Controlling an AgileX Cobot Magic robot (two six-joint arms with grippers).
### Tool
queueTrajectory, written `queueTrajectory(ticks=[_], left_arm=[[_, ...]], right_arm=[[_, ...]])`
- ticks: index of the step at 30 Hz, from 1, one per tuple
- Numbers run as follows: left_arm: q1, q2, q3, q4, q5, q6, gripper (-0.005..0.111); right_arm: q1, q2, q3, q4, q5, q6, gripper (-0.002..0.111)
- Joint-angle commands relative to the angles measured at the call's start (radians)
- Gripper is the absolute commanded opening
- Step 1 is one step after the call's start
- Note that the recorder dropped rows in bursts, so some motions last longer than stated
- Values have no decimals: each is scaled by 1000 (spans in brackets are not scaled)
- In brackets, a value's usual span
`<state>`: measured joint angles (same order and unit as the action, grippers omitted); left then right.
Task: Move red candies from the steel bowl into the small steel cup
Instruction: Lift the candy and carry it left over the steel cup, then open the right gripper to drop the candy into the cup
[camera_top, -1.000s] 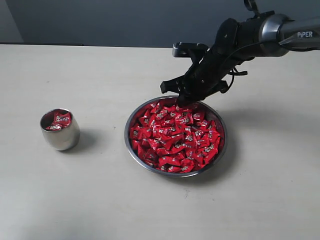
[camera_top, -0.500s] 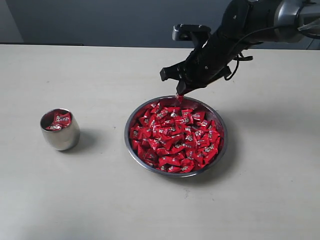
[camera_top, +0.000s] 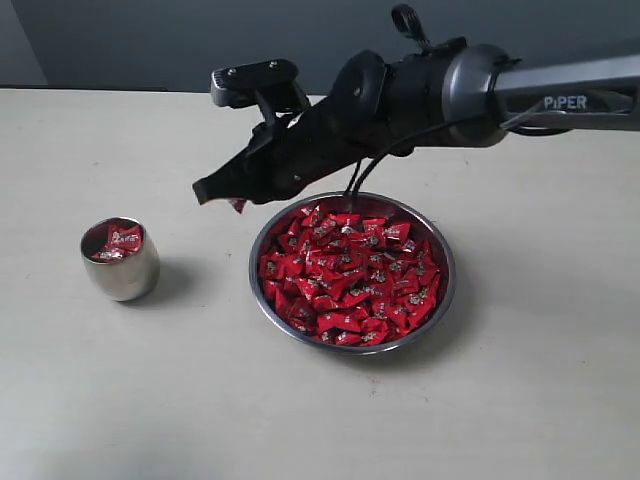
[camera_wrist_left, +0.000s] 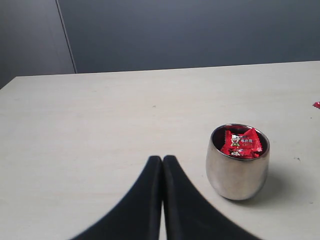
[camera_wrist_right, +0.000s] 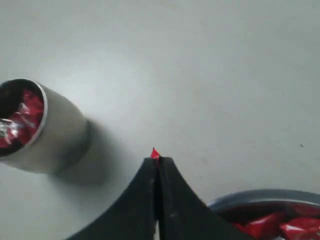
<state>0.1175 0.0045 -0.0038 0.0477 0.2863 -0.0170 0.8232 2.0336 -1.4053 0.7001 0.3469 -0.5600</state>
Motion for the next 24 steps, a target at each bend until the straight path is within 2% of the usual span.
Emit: queueTrajectory(ticks=[1, 3, 6, 12, 24], left_arm=[[1, -4, 4, -2, -2, -2, 0], [1, -4, 4, -2, -2, -2, 0], [1, -4, 4, -2, -2, -2, 0], [1, -4, 4, -2, -2, -2, 0], [1, -4, 4, -2, -2, -2, 0]], right_arm=[[6, 69, -119, 221, 132, -210, -1], [16, 130, -221, 276, 228, -263, -1], [50, 189, -345, 276, 272, -307, -1], [107, 300, -525, 276, 347, -252, -1], [114, 314, -527, 219, 355, -225, -1]])
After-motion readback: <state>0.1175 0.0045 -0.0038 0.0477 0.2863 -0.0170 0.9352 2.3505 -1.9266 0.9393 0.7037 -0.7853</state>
